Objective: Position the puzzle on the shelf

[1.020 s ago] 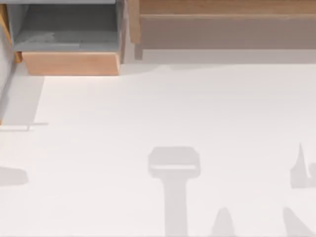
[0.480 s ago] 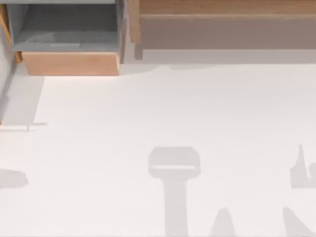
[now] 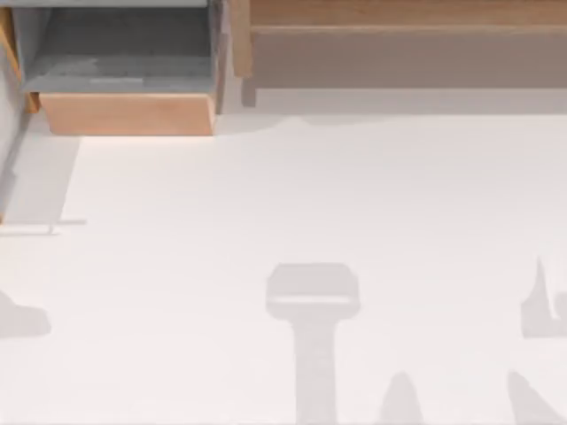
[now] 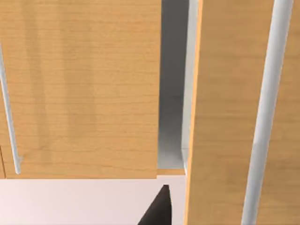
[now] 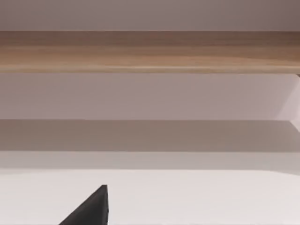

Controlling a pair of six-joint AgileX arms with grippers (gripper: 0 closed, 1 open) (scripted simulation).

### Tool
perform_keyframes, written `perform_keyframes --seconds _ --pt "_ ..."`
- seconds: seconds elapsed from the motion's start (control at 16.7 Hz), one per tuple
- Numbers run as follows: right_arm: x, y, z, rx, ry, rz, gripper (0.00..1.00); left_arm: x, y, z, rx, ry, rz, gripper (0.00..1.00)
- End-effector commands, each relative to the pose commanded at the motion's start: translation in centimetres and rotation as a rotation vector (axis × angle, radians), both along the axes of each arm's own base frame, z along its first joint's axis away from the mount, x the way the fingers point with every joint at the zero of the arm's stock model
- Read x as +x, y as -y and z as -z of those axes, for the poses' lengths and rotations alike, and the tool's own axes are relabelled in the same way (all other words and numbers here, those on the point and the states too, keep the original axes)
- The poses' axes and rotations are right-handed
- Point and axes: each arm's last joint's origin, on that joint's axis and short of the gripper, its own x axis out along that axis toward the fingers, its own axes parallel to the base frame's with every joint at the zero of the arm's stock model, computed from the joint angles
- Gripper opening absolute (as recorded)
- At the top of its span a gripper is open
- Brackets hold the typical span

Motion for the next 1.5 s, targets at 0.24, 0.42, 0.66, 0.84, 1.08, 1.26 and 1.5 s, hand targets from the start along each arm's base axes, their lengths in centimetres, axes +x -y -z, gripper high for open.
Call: perform_keyframes --seconds 0.24,0.42,0.66,0.84,1.08,1.26,1.5 --pt "0.0 0.0 0.0 0.000 0.000 0.000 1.00 0.0 0.0 0.0 0.000 0.000 0.000 1.00" --pt "0.0 0.0 0.0 0.000 0.000 0.000 1.00 0.0 0.0 0.0 0.000 0.000 0.000 1.00" --pt "0.0 0.0 0.0 0.000 0.000 0.000 1.00 -0.1 0.0 0.0 0.002 0.002 0.000 1.00" --pt "0.0 0.0 0.0 0.000 0.000 0.000 1.00 -1.4 0.0 0.0 0.002 0.001 0.001 1.00" --pt "0.0 0.0 0.0 0.000 0.000 0.000 1.00 -2.0 0.0 0.0 0.001 0.001 0.001 1.00" --pt "0.0 0.0 0.0 0.000 0.000 0.000 1.00 -1.8 -0.2 0.1 -0.008 -0.004 -0.004 1.00" --pt "0.0 0.0 0.0 0.000 0.000 0.000 1.00 -1.3 -3.4 0.0 -0.102 -0.040 -0.106 1.00"
